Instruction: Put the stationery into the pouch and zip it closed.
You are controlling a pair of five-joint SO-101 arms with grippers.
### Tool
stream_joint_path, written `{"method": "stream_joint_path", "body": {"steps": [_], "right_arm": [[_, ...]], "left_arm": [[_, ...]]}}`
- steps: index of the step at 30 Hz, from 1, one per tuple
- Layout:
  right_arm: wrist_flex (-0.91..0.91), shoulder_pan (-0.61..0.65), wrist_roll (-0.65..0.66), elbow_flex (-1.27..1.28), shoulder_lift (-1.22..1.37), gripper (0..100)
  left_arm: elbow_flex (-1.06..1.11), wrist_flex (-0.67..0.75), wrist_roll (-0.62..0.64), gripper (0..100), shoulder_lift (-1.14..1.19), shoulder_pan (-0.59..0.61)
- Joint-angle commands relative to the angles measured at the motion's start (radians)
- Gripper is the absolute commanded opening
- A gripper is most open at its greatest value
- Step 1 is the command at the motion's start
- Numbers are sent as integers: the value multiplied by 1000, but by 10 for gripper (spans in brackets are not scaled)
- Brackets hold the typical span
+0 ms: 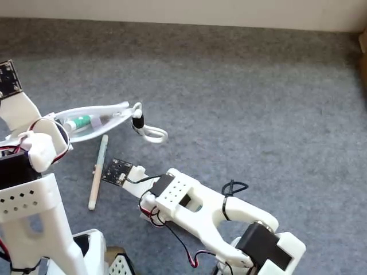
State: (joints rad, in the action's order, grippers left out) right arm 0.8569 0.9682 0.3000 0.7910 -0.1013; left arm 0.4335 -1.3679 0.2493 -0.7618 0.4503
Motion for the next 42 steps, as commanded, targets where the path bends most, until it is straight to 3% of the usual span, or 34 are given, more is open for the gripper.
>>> {"method": "stream_joint_path", "body": {"steps": [1,9,15,29,42], "right_arm": [[56,-19,77,-7,12,60],[58,-18,77,-7,12,94],[58,-16,77,-4,12,2],[116,-16,72,5,-2,5],[217,-18,-25,41,-259,5]], "left_arm": [[-1,15,8,8,7,18],[-1,15,6,8,7,18],[1,15,6,8,7,18],[2,17,6,8,7,13],[4,20,6,8,7,13]]}}
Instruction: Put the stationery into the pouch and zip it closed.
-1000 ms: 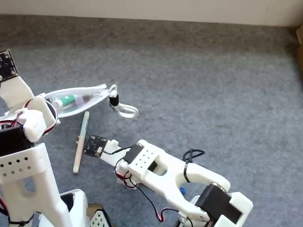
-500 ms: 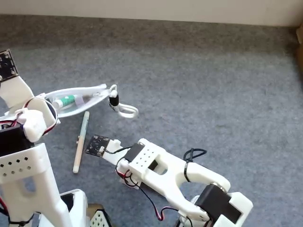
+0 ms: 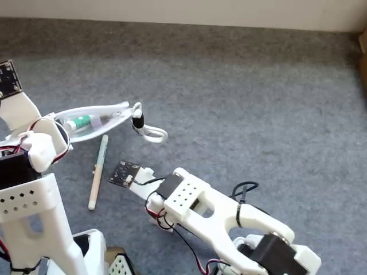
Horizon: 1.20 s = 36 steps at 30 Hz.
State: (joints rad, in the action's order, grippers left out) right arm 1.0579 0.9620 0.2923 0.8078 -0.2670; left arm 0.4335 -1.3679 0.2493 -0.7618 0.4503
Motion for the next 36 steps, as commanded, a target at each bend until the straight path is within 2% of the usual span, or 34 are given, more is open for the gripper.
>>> {"method": "stream_joint_path", "body": {"steps": [1,25,30,36], "right_arm": [[15,-10,-17,35,-104,5],[18,-10,-18,153,-656,5],[15,-10,-129,143,-736,5],[-41,-10,-146,140,-808,5]], "left_arm": [[4,20,6,8,7,13],[2,20,6,8,7,12],[2,20,8,8,7,12],[4,17,8,8,7,-15]]}}
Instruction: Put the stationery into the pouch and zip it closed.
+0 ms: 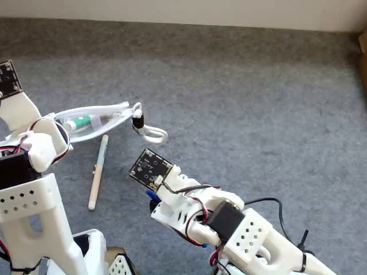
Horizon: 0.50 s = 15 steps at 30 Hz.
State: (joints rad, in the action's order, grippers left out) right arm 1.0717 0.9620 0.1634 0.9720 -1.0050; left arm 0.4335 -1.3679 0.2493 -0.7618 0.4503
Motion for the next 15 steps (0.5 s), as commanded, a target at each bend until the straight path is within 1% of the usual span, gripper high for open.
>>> {"method": "stream_joint_path", "body": {"steps": [1,8,12,15], "right_arm": [[-85,-10,-17,-22,-84,5],[-292,-12,-18,-22,-157,5],[-401,-12,-95,-24,-177,5],[-479,-12,-106,-24,-188,5]], "left_arm": [[4,15,8,8,7,-24],[5,14,8,8,7,-31],[5,14,8,8,7,-31],[5,14,8,8,7,-31]]}}
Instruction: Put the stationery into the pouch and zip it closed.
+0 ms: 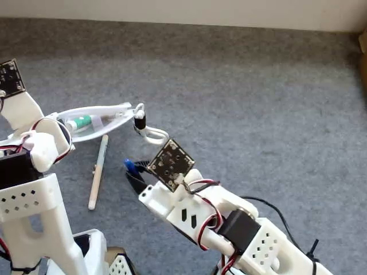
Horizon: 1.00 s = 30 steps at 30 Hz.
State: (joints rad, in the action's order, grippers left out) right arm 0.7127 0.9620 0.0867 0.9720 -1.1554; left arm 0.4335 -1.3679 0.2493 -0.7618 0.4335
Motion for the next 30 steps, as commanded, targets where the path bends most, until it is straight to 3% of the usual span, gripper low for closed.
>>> {"method": "stream_joint_path", "body": {"steps": [1,21,30], "right_arm": [[-148,-12,-29,-24,-38,5],[-730,-18,-21,-24,-31,5],[-966,-97,-21,-18,-30,5]], "left_arm": [[5,14,8,8,7,-15],[7,15,8,8,7,-10],[7,17,8,8,7,-10]]}}
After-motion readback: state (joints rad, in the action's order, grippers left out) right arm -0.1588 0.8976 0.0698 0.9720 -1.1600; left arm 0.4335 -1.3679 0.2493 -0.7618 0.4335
